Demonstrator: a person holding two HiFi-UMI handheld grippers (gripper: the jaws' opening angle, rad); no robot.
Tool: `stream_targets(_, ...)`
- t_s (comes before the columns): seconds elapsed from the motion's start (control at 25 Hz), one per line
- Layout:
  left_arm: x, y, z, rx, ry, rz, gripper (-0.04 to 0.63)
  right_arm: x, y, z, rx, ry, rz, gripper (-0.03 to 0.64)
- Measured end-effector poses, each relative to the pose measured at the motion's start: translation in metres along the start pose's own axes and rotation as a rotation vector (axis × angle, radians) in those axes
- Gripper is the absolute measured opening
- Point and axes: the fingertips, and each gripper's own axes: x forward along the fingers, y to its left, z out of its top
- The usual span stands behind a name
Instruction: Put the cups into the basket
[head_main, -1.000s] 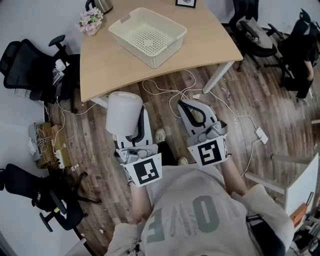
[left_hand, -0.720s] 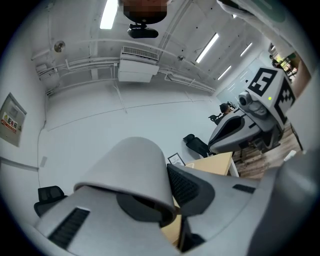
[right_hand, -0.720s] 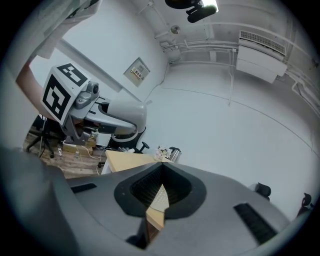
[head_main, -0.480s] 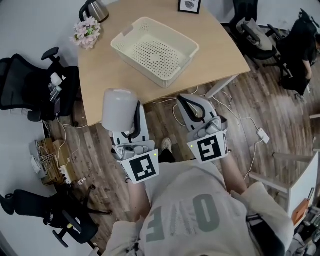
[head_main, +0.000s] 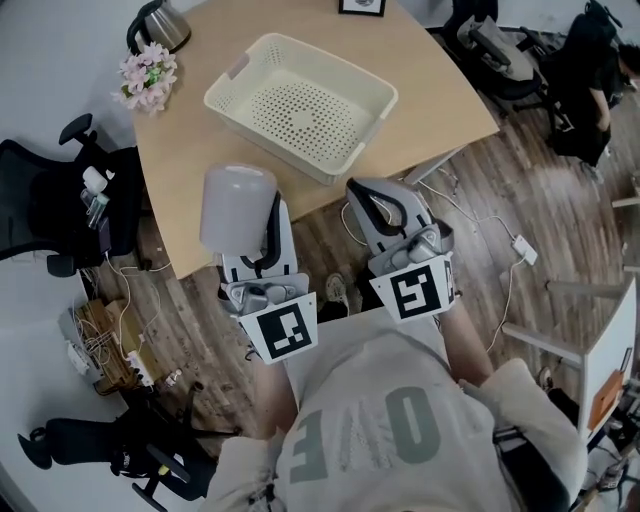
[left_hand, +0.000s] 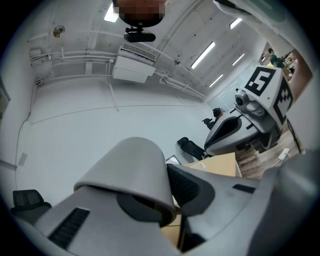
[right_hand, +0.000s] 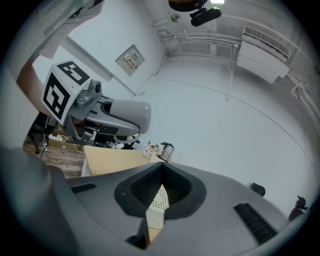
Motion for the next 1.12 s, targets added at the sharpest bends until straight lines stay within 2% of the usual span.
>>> stream_targets(0.2, 0.023, -0.006, -0.002, -0.002, 0.012, -0.011, 0.052, 0.015, -0.026, -0.013, 0.017, -0.004, -0.001, -0.002)
stream_targets(0.64, 0.120, 0.024, -0.018, 0.007, 0.091, 0.117, 0.052, 0.102, -0.090, -0.044, 0.022, -0.066, 0.124, -0.002)
stream_targets(0.8, 0.158, 0.030, -0.013, 0.027, 0.109, 0.125, 0.052, 0.123, -0.113, -0.055, 0.047, -0.099, 0.152, -0.002)
stream_targets(0.96, 0.186, 0.034, -0.007, -0.004, 0.114, 0.130, 0.052, 0.144, -0.131, -0.063, 0.083, -0.126, 0.178, -0.002)
stream_targets(1.12, 0.208, 0.023, -0.001, 0.049, 0.132, 0.116, 0.052, 0.154, -0.146, -0.069, 0.105, -0.151, 0.191, -0.002)
